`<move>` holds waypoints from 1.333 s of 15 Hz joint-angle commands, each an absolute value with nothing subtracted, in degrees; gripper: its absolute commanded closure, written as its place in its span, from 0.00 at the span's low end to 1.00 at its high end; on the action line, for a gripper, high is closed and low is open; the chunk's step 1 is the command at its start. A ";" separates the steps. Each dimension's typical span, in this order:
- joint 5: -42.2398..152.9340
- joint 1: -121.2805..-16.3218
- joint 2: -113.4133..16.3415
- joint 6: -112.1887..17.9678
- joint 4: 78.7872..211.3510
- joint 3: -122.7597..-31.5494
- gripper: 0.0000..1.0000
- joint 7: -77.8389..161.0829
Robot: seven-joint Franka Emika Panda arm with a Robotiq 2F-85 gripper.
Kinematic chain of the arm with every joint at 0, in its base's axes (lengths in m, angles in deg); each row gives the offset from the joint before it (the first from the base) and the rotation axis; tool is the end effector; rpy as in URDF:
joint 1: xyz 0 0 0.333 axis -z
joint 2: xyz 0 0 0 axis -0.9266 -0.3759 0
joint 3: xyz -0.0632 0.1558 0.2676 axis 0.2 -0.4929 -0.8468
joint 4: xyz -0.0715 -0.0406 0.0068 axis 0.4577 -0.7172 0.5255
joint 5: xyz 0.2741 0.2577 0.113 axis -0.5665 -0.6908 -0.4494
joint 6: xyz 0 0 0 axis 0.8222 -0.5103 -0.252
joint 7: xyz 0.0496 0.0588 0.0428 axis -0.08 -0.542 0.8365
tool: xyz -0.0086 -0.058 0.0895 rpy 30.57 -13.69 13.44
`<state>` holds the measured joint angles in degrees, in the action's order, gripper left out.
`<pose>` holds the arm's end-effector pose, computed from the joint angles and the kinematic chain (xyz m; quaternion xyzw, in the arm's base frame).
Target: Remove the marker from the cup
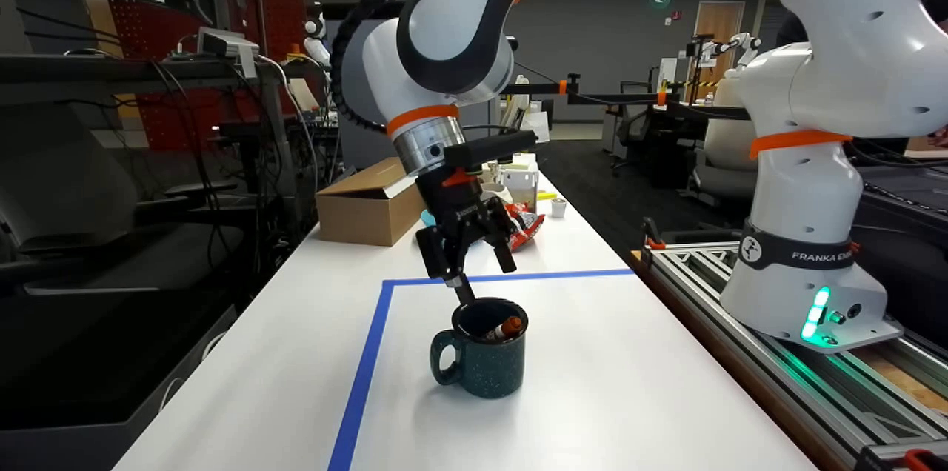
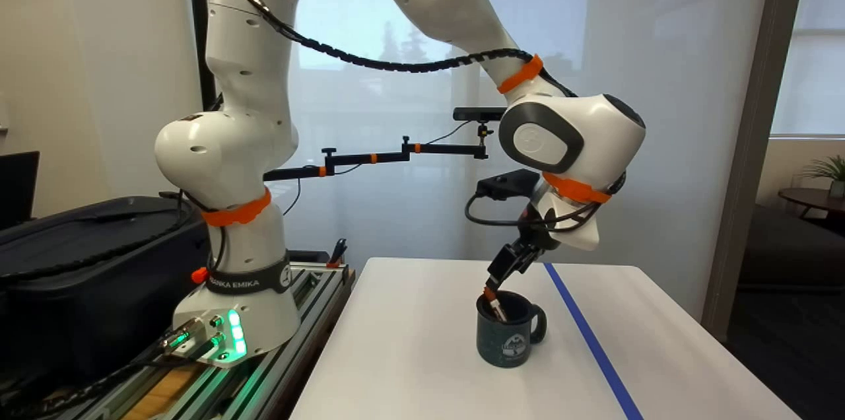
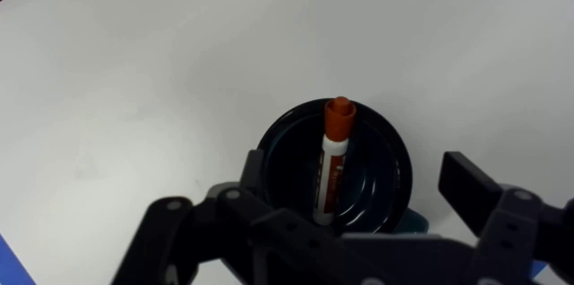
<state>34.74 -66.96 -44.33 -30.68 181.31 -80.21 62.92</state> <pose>0.4954 -0.0002 0.2472 -0.9171 0.3276 0.2149 0.0737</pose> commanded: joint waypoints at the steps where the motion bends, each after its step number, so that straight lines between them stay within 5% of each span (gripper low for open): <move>1: 34.06 -67.33 -46.53 -32.17 180.30 -79.61 0.00 63.11; 4: 33.60 -67.37 -47.66 -32.87 180.19 -79.65 0.00 62.82; 5: 33.52 -67.40 -47.89 -33.03 180.24 -79.70 0.05 62.77; 6: 33.51 -67.45 -48.17 -33.07 180.19 -79.74 0.23 62.71; 7: 33.46 -67.48 -48.39 -33.14 180.20 -79.77 0.14 62.66; 8: 33.47 -67.51 -48.53 -33.13 180.17 -79.77 0.16 62.64; 12: 33.31 -67.69 -49.25 -33.37 180.15 -79.92 0.35 62.40; 13: 33.30 -67.75 -49.35 -33.35 180.16 -79.95 0.46 62.46; 14: 33.25 -67.79 -49.48 -33.43 180.16 -80.00 0.36 62.46; 20: 33.36 -67.83 -51.10 -33.99 179.42 -80.05 0.44 62.43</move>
